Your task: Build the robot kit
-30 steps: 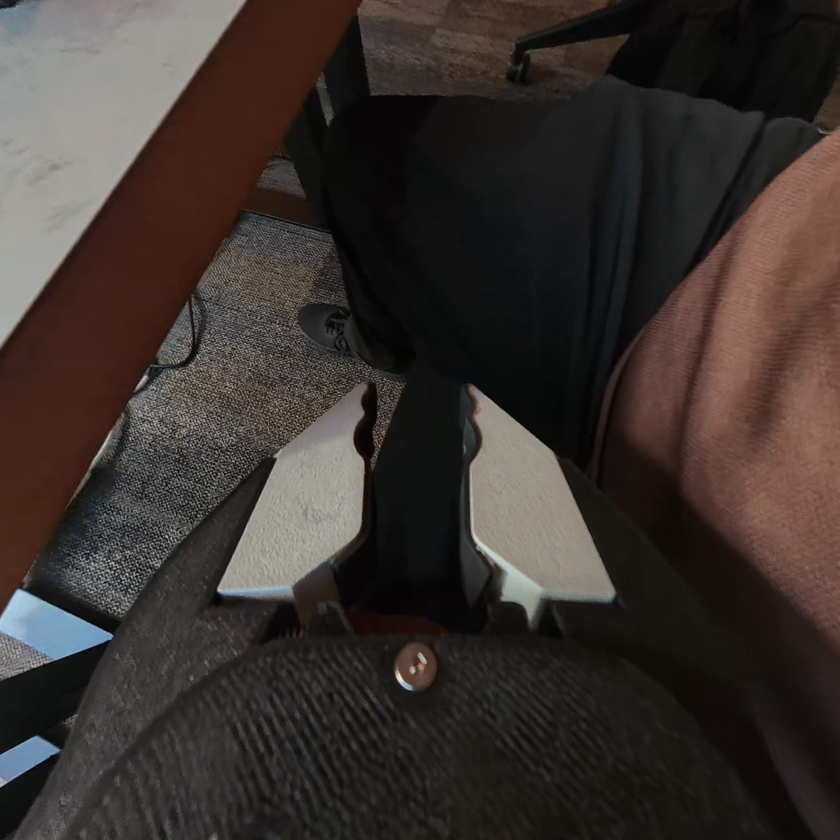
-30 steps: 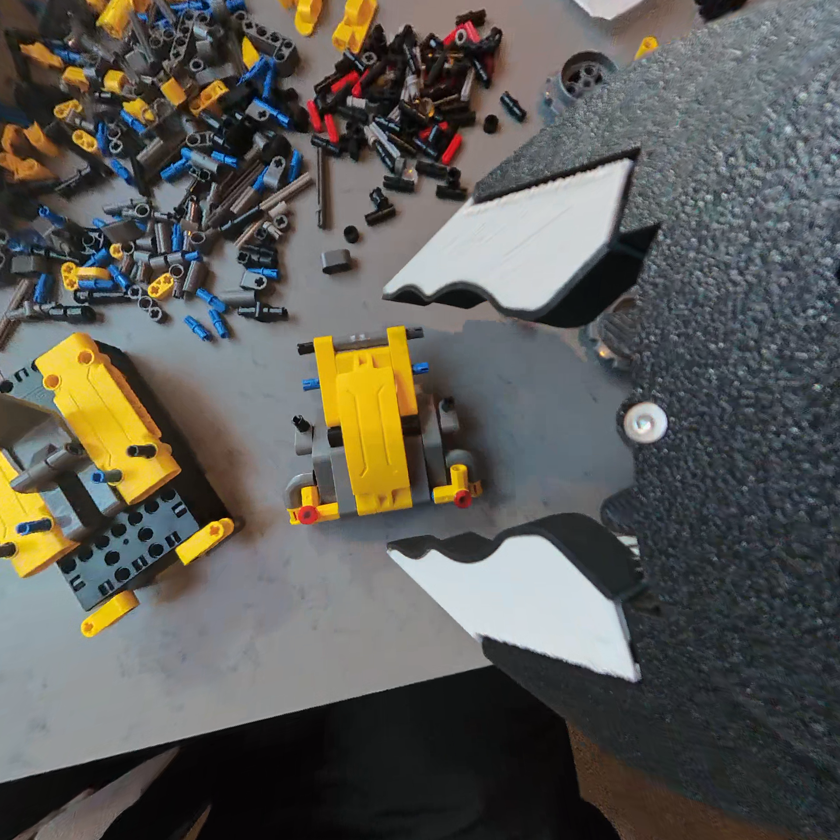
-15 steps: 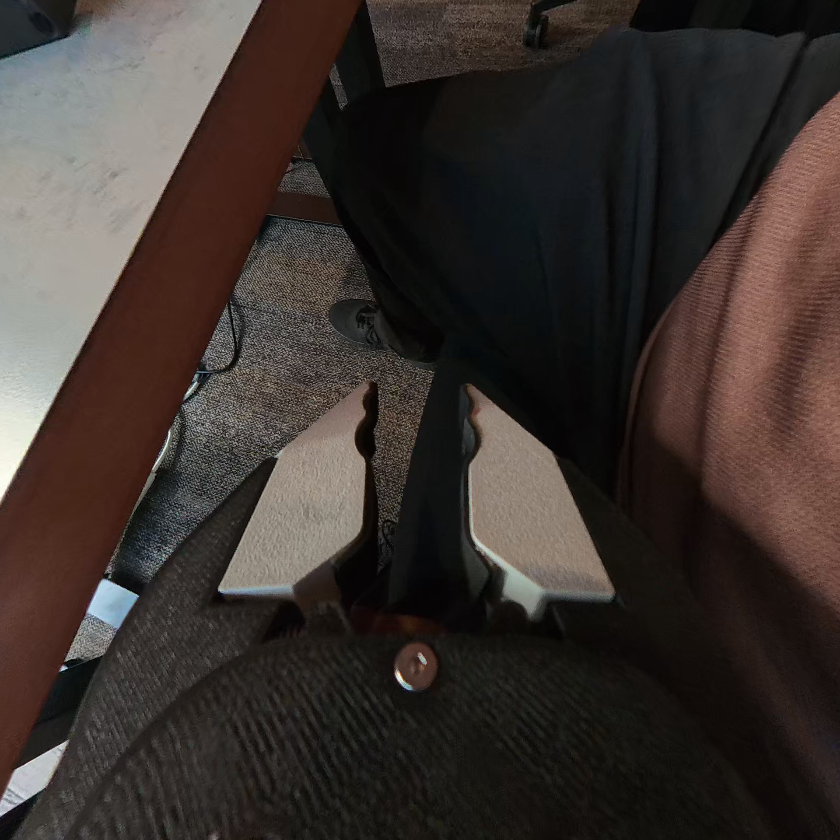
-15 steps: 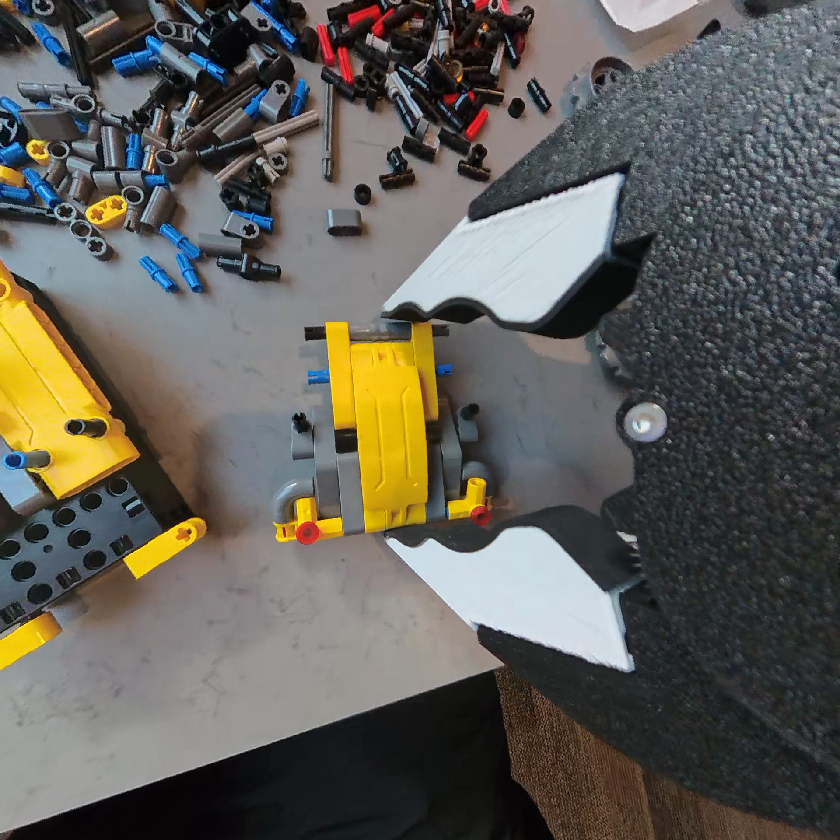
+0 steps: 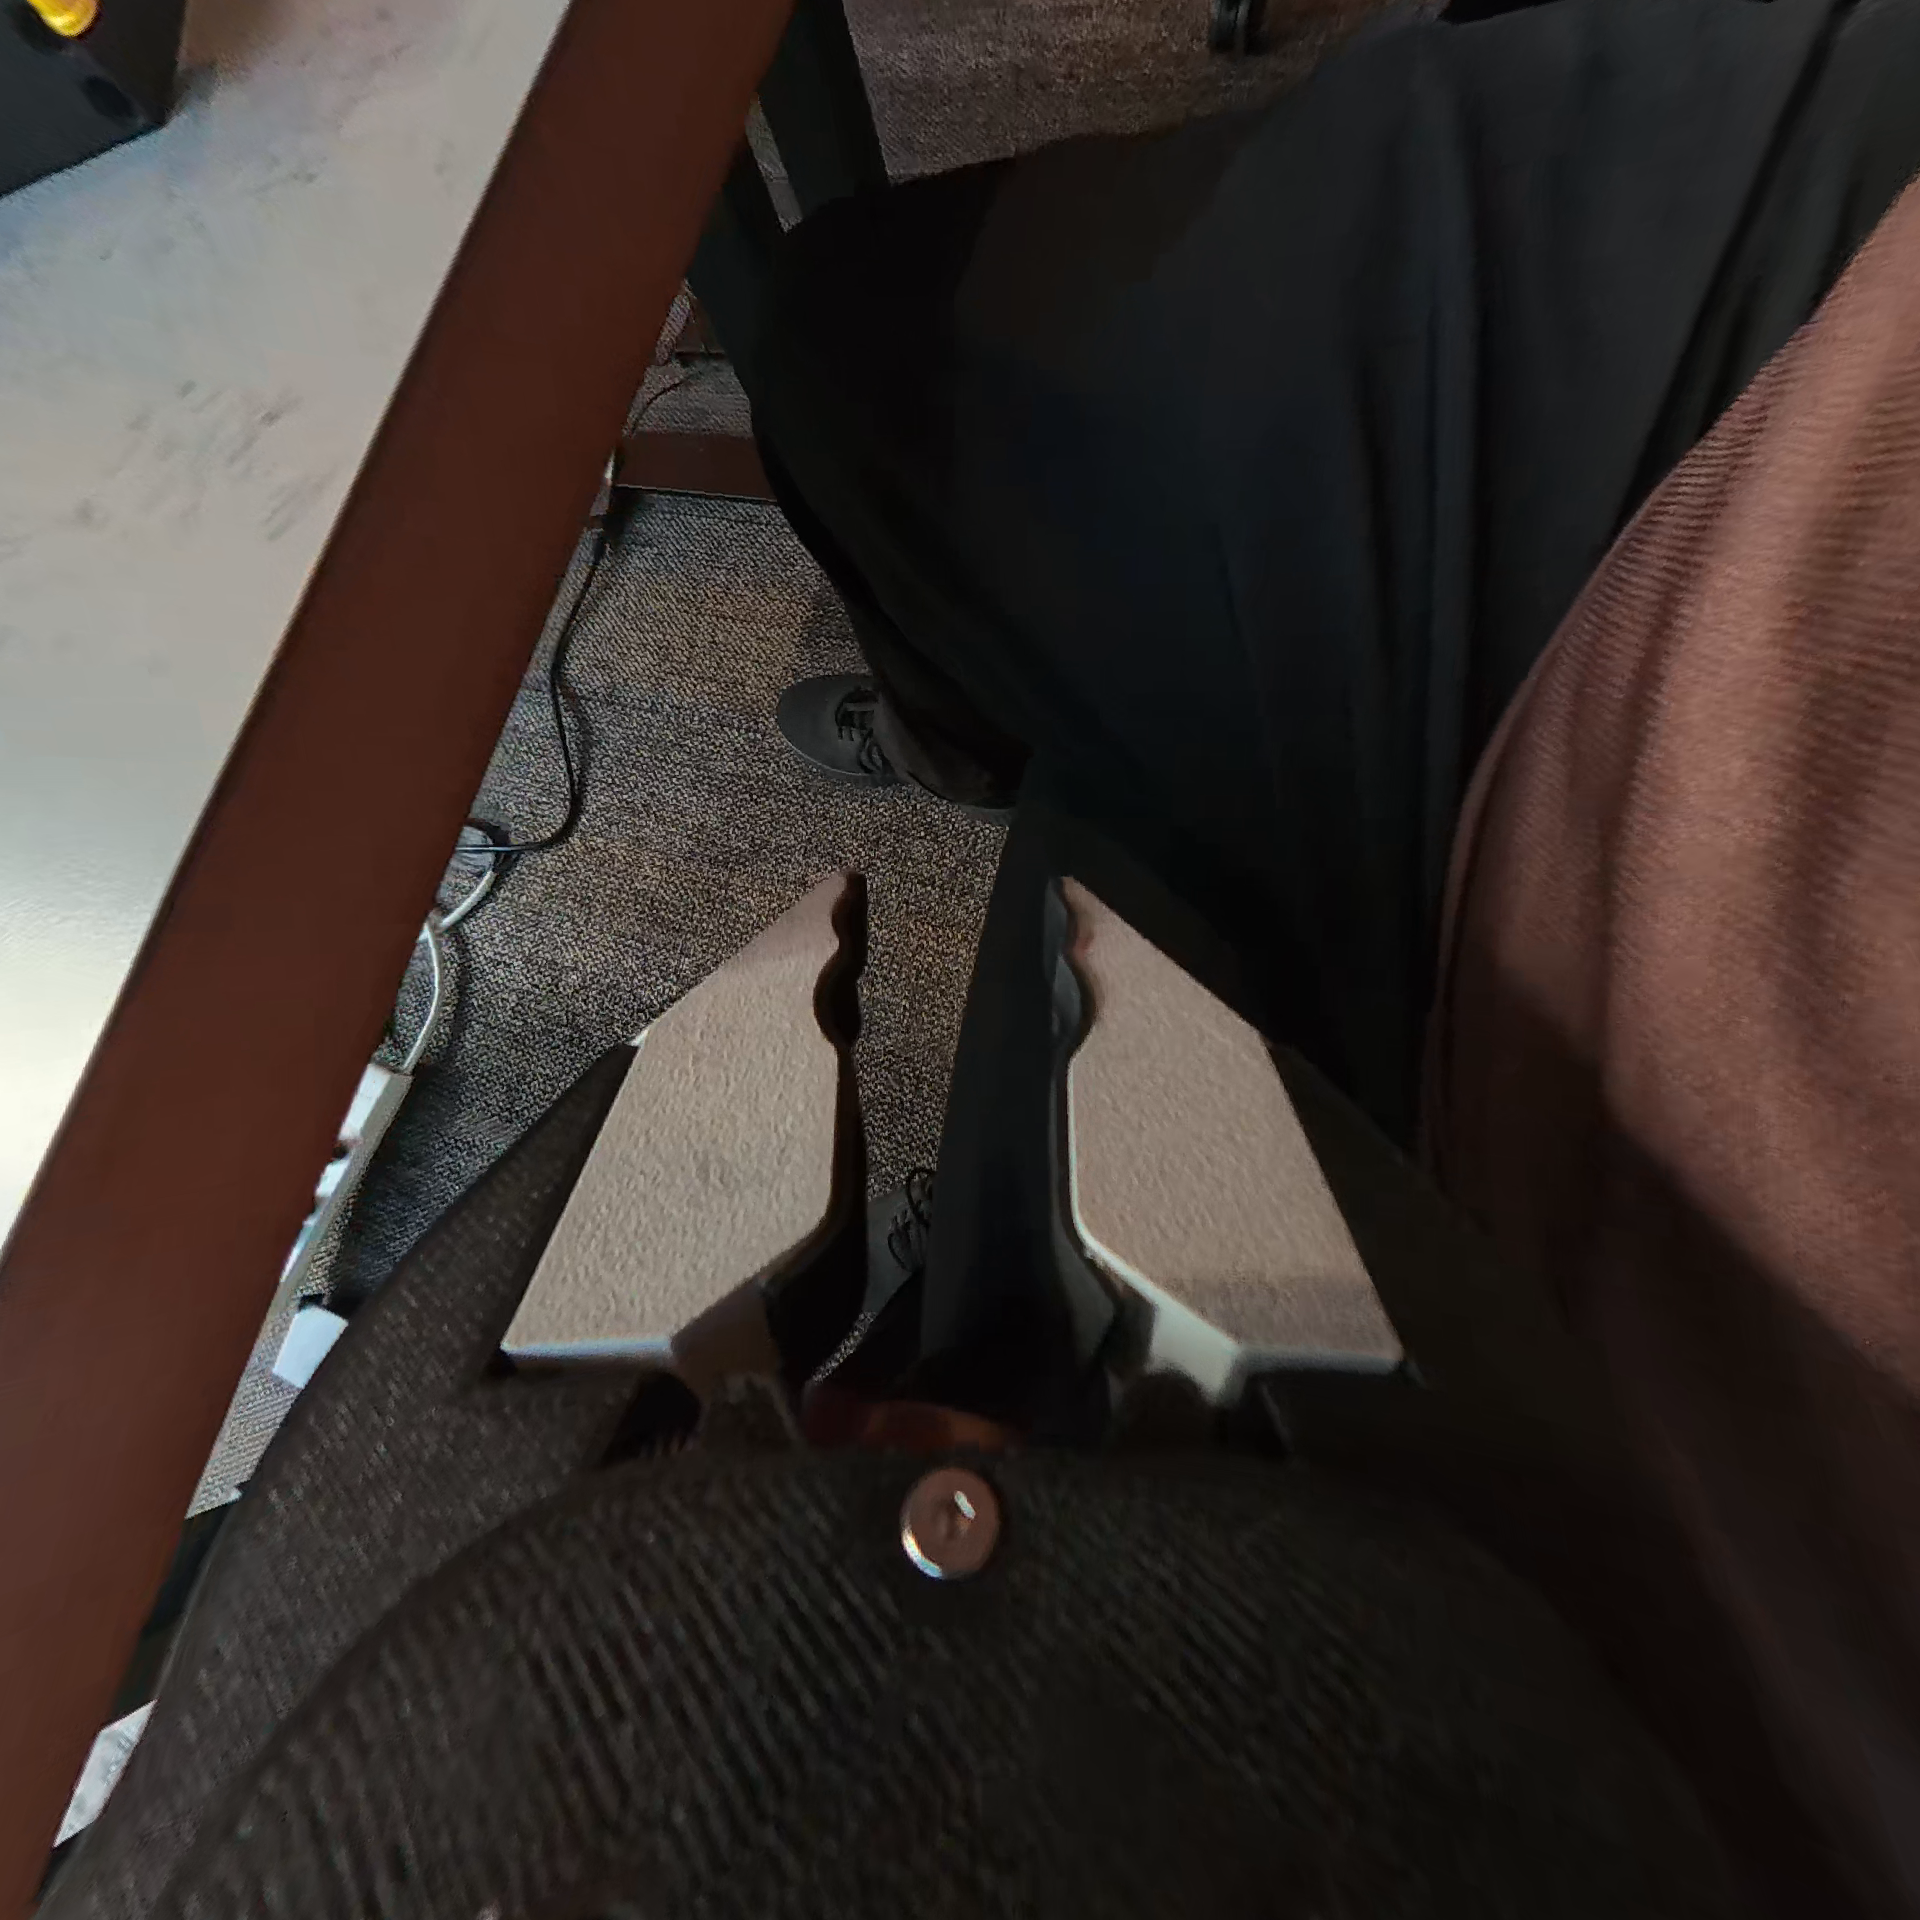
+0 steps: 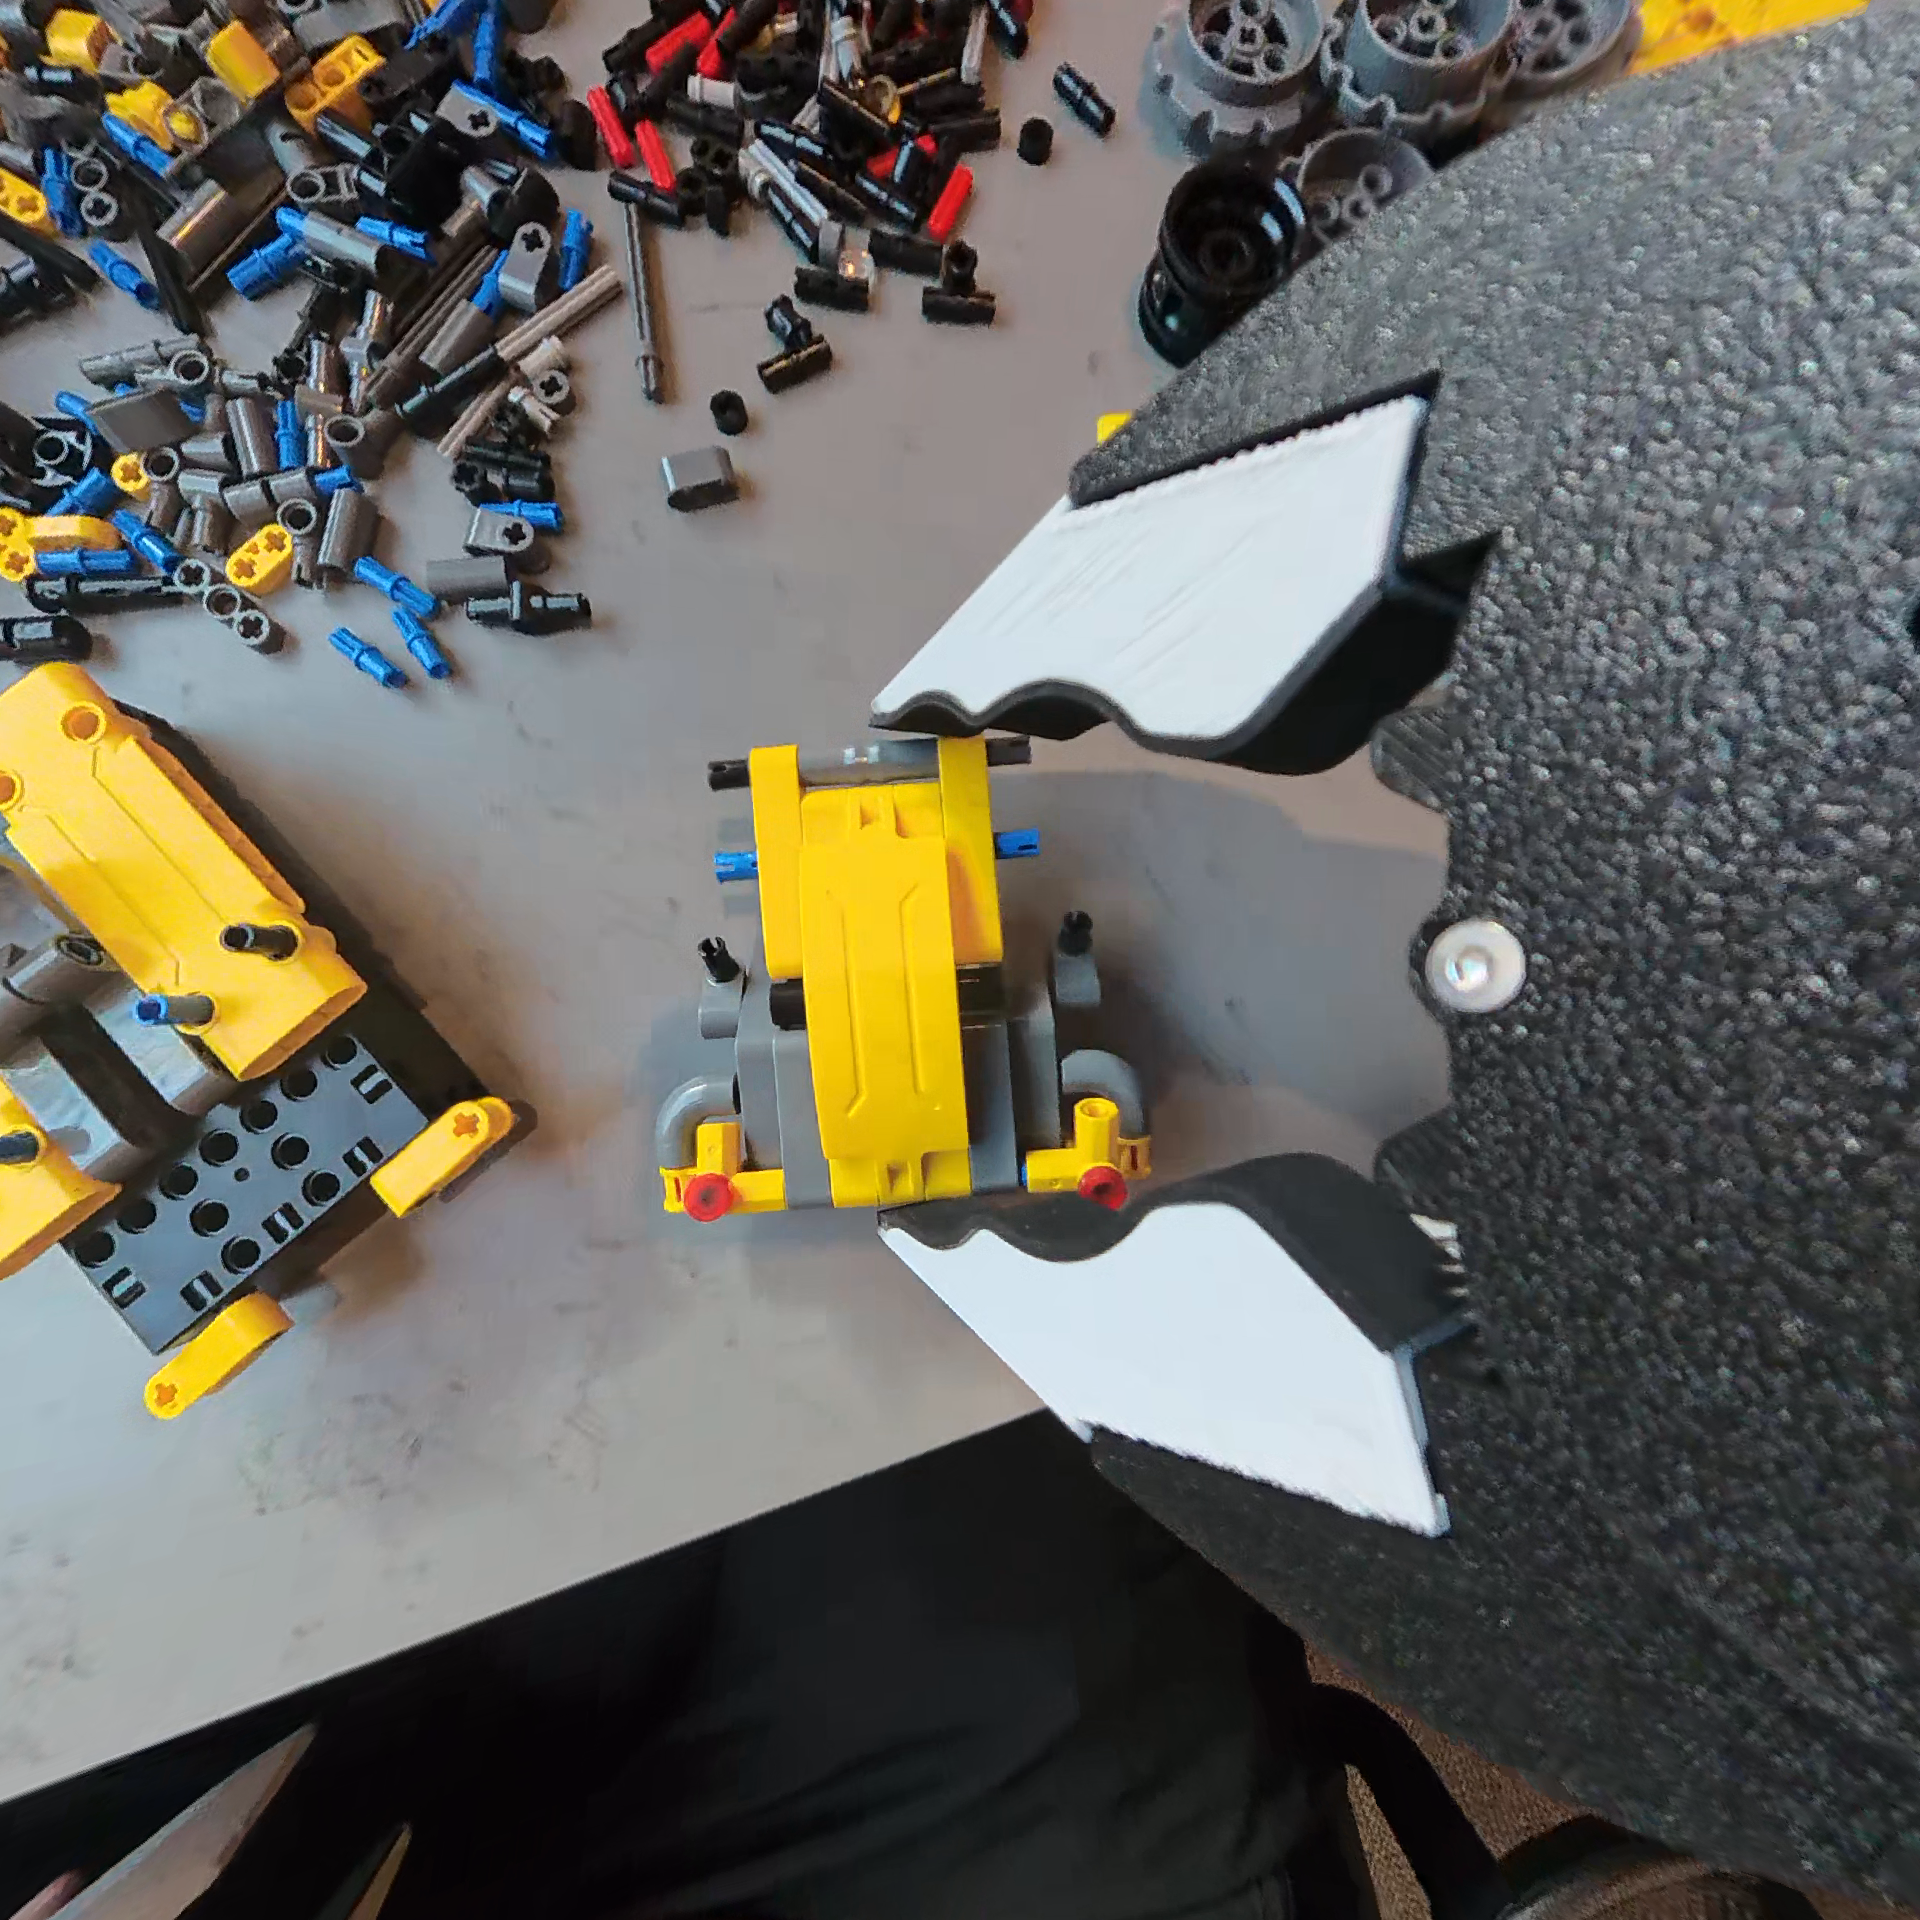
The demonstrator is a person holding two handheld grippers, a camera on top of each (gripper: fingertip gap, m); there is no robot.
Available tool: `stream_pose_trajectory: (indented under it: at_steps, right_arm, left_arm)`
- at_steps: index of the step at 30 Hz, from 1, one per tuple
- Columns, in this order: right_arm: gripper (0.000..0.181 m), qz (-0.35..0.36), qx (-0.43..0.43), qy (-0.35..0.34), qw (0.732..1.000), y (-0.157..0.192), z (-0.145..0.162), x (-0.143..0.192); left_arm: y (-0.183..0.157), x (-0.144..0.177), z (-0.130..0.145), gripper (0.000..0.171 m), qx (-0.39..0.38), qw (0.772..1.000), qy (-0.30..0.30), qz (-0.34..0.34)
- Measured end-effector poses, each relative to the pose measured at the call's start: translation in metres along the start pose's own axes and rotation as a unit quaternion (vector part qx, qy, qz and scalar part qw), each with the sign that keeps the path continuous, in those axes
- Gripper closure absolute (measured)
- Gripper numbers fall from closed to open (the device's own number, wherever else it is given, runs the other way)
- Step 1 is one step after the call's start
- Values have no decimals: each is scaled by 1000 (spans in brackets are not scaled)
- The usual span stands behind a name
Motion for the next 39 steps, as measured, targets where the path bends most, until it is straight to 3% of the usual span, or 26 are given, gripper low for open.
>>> stream_pose_trajectory:
  at_steps: [6, 18, 22, 31, 39]
  right_arm:
    - [95, -2, 3, 9, 1000, 6, 12, -5]
    - [94, -45, 4, 18, 999, 11, 9, -13]
    - [94, -17, 30, 19, 999, 8, 4, -9]
    - [95, 62, 86, -20, 994, 7, -34, 25]
    - [95, 80, 139, -61, 985, 14, -84, 40]
  left_arm:
    - [-6, -4, 3, 140, -27, 1000, 14, 0]
    - [-9, -15, 10, 140, -34, 999, 41, 0]
    - [-9, -15, 10, 140, -31, 999, 40, 0]
    - [-9, -12, 8, 141, -35, 999, 33, 1]
    - [-5, -8, 8, 141, -34, 999, 31, -5]
Point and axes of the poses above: each gripper's, where its closed fingertips meet, x back along the fingers, z out of its underside, y = z × x across the jaws, the point moved 1 cm from there along x, back along the fingers, and after that the axes turned 7 degrees about -x, right-handed, at the moved point
